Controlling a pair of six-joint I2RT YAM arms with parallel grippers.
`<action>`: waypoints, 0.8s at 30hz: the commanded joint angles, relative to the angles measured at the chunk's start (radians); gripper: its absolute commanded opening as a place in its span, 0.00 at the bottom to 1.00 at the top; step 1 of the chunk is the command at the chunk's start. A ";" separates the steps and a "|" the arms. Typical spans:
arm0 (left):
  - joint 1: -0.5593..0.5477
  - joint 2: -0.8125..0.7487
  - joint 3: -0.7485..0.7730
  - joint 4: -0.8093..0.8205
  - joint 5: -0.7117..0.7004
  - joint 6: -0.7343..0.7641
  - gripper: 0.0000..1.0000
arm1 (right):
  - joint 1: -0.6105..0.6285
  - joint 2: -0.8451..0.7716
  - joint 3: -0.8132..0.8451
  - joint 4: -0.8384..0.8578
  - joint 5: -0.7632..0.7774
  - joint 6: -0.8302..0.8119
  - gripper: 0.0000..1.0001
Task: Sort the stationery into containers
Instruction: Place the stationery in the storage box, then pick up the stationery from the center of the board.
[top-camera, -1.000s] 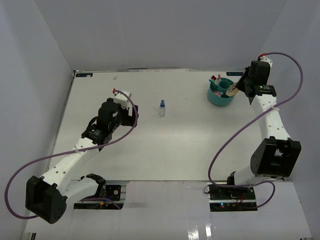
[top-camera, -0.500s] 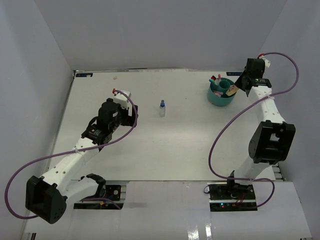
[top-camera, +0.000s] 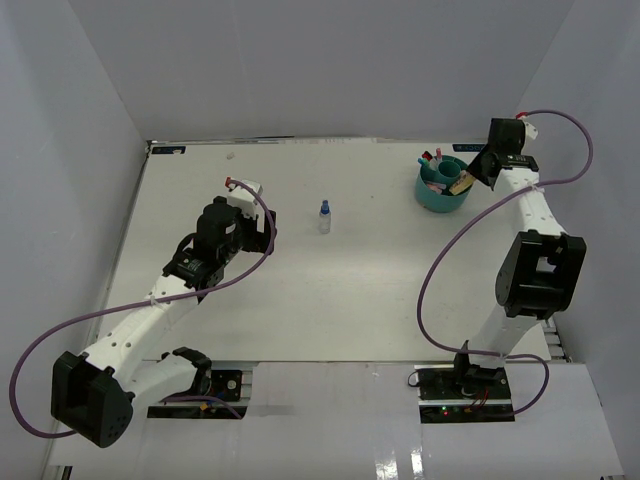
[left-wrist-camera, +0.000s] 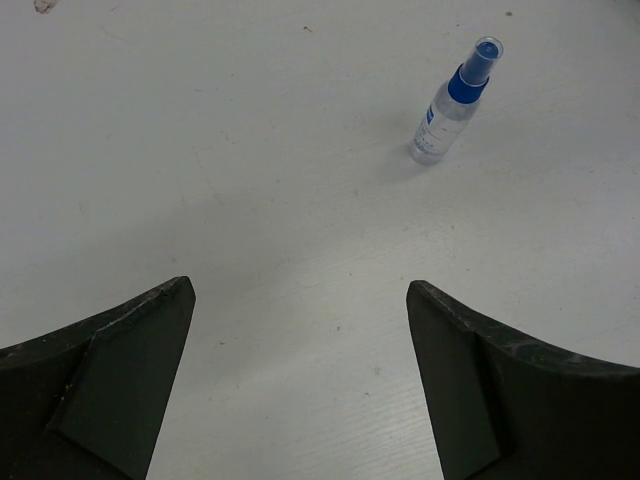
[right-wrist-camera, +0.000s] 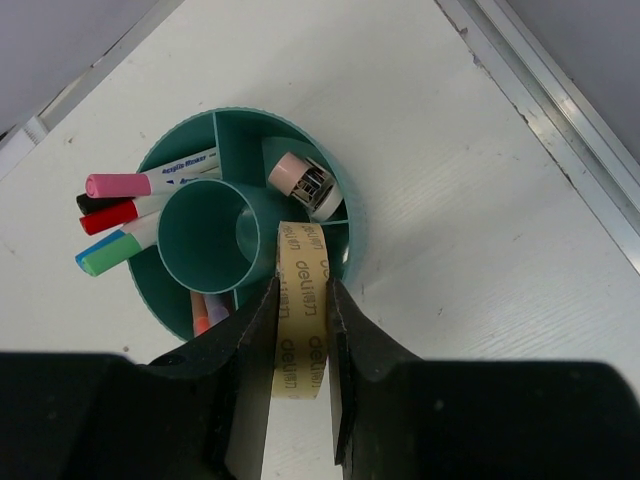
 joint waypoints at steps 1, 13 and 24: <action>0.002 -0.015 0.027 0.003 0.016 -0.009 0.98 | -0.002 0.012 0.039 0.025 -0.003 0.036 0.28; 0.002 -0.015 0.025 0.003 0.013 -0.009 0.98 | -0.002 0.037 0.053 0.025 -0.051 0.053 0.51; 0.002 -0.019 0.024 0.003 0.010 -0.009 0.98 | 0.033 -0.153 -0.099 0.224 -0.184 -0.094 0.56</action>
